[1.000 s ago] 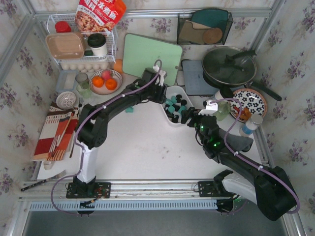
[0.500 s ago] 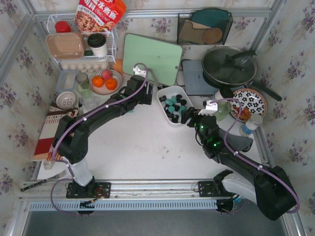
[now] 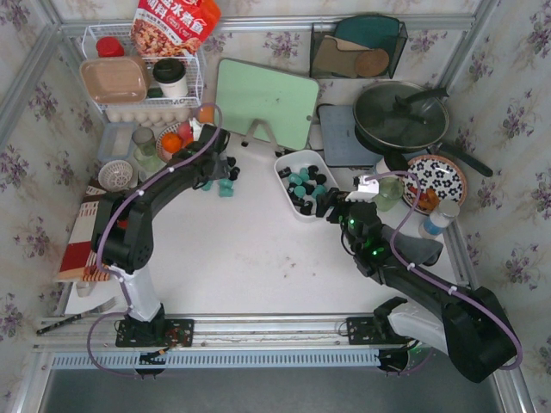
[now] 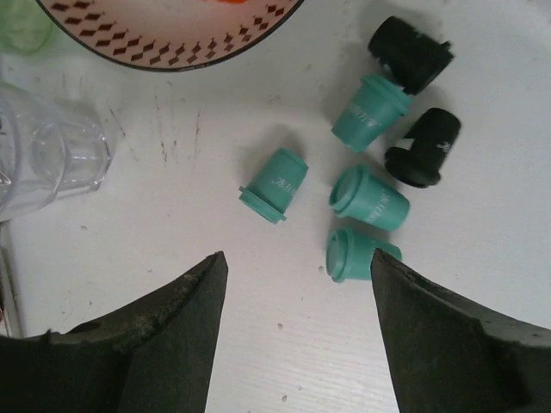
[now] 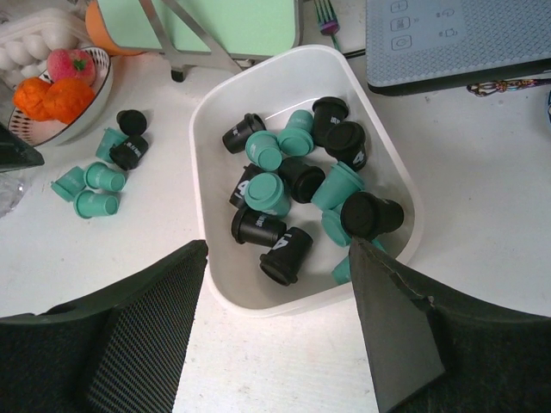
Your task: Mix the coffee capsules in the storage basket
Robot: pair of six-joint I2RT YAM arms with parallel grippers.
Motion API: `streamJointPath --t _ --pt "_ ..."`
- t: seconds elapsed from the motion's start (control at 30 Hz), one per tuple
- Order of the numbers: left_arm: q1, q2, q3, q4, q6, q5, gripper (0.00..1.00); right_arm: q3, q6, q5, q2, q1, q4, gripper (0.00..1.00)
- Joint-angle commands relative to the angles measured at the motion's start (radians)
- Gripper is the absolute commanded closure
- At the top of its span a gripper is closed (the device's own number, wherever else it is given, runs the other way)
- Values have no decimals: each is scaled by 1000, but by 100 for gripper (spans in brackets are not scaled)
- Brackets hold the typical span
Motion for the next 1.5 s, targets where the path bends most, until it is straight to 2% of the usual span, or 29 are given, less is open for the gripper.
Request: streamJointPath --t 0.0,0.13,0.27,0.47,0.8,1.2,1.4,1.47 --pt "47 57 39 -74 -28 7 30 9 3 -9 6 1 33 26" --pt "92 112 60 -84 -34 66 33 10 3 -13 11 0 33 26" --pt "110 153 83 -89 -22 82 44 14 3 -16 19 1 33 26" --pt "116 196 86 -32 51 160 44 17 3 -20 34 1 34 26" --pt "128 278 146 -62 128 155 44 24 1 -28 50 1 33 26" --pt "133 322 160 -16 250 276 44 29 0 -33 64 1 30 25" --pt "133 315 146 -13 243 274 60 29 1 -34 67 1 31 25" --pt "132 299 125 3 233 275 63 30 1 -34 67 1 29 25"
